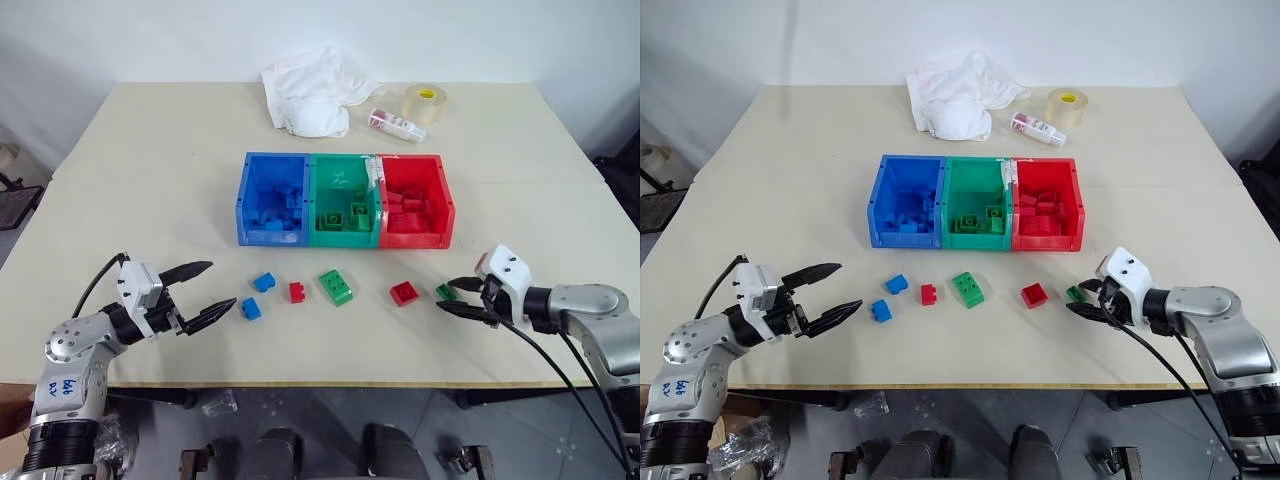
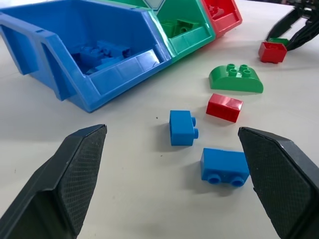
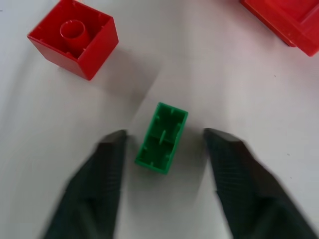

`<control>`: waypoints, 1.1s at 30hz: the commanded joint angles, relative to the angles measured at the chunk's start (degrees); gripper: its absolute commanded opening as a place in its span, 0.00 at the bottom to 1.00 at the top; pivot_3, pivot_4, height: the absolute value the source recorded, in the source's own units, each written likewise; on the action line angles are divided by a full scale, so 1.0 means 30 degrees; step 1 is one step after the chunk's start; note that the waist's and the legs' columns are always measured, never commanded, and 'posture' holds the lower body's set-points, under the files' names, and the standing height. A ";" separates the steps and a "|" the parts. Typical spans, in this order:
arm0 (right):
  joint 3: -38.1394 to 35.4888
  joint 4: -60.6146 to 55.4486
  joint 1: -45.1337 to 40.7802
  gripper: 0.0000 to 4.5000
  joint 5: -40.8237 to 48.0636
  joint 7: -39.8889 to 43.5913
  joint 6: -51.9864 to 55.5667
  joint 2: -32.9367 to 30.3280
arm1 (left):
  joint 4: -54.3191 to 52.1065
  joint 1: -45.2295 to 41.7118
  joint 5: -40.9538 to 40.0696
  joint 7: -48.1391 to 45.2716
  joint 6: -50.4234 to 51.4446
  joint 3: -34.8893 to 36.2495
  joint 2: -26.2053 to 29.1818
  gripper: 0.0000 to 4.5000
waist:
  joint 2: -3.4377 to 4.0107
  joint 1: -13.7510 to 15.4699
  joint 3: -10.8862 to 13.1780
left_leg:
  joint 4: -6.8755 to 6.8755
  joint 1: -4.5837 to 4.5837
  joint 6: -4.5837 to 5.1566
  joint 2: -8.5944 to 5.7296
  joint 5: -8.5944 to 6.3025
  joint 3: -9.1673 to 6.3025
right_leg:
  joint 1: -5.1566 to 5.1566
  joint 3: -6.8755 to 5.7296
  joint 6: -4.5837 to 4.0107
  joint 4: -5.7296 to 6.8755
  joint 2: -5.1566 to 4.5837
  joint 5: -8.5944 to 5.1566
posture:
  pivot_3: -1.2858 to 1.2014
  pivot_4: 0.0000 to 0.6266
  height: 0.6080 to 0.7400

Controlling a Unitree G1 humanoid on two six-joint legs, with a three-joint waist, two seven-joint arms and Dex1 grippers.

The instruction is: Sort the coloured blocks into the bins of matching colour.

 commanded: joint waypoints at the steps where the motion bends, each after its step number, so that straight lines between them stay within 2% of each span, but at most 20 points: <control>1: -0.0532 -0.0560 0.0097 0.27 0.0211 -0.0079 0.0031 0.0058 | -0.0641 0.0126 -0.0343 0.0054 -0.0155 0.0249 -0.0009 1.00 | 0.0000 0.0007 0.0000 | 0.0000 0.0000 0.0000 0.0000 0.0000 0.0000 | 0.0000 -0.0001 0.0000 -0.0001 0.0000 0.0000 | 0.52 0.24 1.00; 3: -0.0703 -0.0985 0.0107 0.11 0.0402 -0.0124 0.0144 0.0054 | -0.0606 0.0049 -0.0341 0.0008 -0.0176 0.0196 -0.0049 1.00 | 0.0000 0.0010 0.0000 | 0.0000 0.0000 0.0000 -0.0001 0.0000 0.0000 | -0.0003 0.0000 0.0000 -0.0001 -0.0001 0.0000 | 0.52 0.24 1.00; 4: -0.0849 -0.1329 0.0050 0.10 0.0589 -0.0141 0.0263 0.0049 | -0.0560 -0.0024 -0.0323 0.0004 -0.0186 0.0164 -0.0058 1.00 | 0.0001 0.0012 0.0000 | 0.0000 0.0000 0.0000 0.0000 0.0000 0.0000 | -0.0003 -0.0001 0.0000 0.0000 -0.0001 0.0000 | 0.52 0.24 1.00; 8: -0.1151 -0.2530 -0.1197 0.10 0.1368 -0.0525 0.0902 0.0380 | -0.0338 -0.0334 -0.0291 -0.0018 -0.0253 0.0127 -0.0074 1.00 | 0.0001 0.0007 0.0000 | -0.0001 -0.0003 0.0000 0.0000 0.0000 0.0001 | -0.0007 0.0001 0.0000 -0.0003 0.0000 0.0000 | 0.52 0.24 1.00; 12: -0.0235 -0.2269 -0.4494 0.10 0.1341 -0.1173 0.0935 0.2012 | -0.0014 -0.0709 -0.0198 -0.0081 -0.0321 -0.0002 -0.0084 1.00 | 0.0001 -0.0219 0.0000 | -0.0001 -0.0002 -0.0005 0.0011 0.0001 0.0015 | -0.0018 0.0004 0.0000 -0.0002 0.0006 0.0000 | 0.52 0.24 1.00; 17: 0.1896 0.2073 -0.9622 0.10 -0.0182 -0.2280 0.0061 0.5840 | 0.0409 -0.1323 -0.0035 -0.0095 -0.0459 -0.0263 -0.0212 1.00 | 0.0000 -0.0554 0.0000 | -0.0018 -0.0004 -0.0010 0.0011 -0.0001 0.0005 | -0.0036 -0.0006 -0.0002 0.0035 0.0009 -0.0001 | 0.52 0.24 1.00; 22: 0.2786 0.7473 -1.2885 0.10 -0.1698 -0.2825 -0.2426 0.8592 | 0.0597 -0.1722 0.0030 -0.0032 -0.0671 -0.0391 -0.0298 1.00 | 0.0001 -0.0738 0.0000 | -0.0027 -0.0005 -0.0009 -0.0033 -0.0001 -0.0062 | -0.0070 -0.0024 -0.0013 0.0151 -0.0010 -0.0004 | 0.52 0.24 1.00; 23: 0.2806 0.8558 -1.3474 0.26 -0.1915 -0.2921 -0.2937 0.8981 | 0.0603 -0.1770 0.0018 -0.0026 -0.0670 -0.0392 -0.0280 1.00 | 0.0000 -0.0773 0.0000 | -0.0024 -0.0007 -0.0005 -0.0047 -0.0003 -0.0066 | -0.0070 -0.0024 -0.0017 0.0159 -0.0016 -0.0001 | 0.52 0.24 1.00; 28: 0.2536 1.1247 -1.5054 0.64 -0.2471 -0.2874 -0.4811 0.9736 | 0.0623 -0.1769 0.0002 -0.0132 -0.0784 -0.0359 -0.0169 1.00 | 0.0002 -0.1025 0.0000 | -0.0033 -0.0007 -0.0005 -0.0049 -0.0002 -0.0099 | -0.0069 -0.0040 -0.0019 0.0168 -0.0016 0.0000 | 0.52 0.24 1.00; 32: 0.2290 1.0399 -1.4755 0.95 -0.2276 -0.2215 -0.4812 0.9193 | 0.0608 -0.1789 -0.0029 -0.0271 -0.0766 -0.0404 -0.0111 1.00 | 0.0005 -0.1114 0.0002 | -0.0039 -0.0008 -0.0006 -0.0042 -0.0002 -0.0098 | -0.0077 -0.0043 -0.0019 0.0171 -0.0012 -0.0001 | 0.52 0.24 1.00; 33: 0.2234 0.9946 -1.4500 1.00 -0.2232 -0.2076 -0.4744 0.8990 | 0.0658 -0.1848 -0.0015 -0.0323 -0.0753 -0.0454 -0.0107 1.00 | 0.0005 -0.1105 0.0002 | -0.0038 -0.0008 -0.0006 -0.0042 -0.0002 -0.0097 | -0.0077 -0.0043 -0.0019 0.0171 -0.0012 -0.0001 | 0.52 0.24 1.00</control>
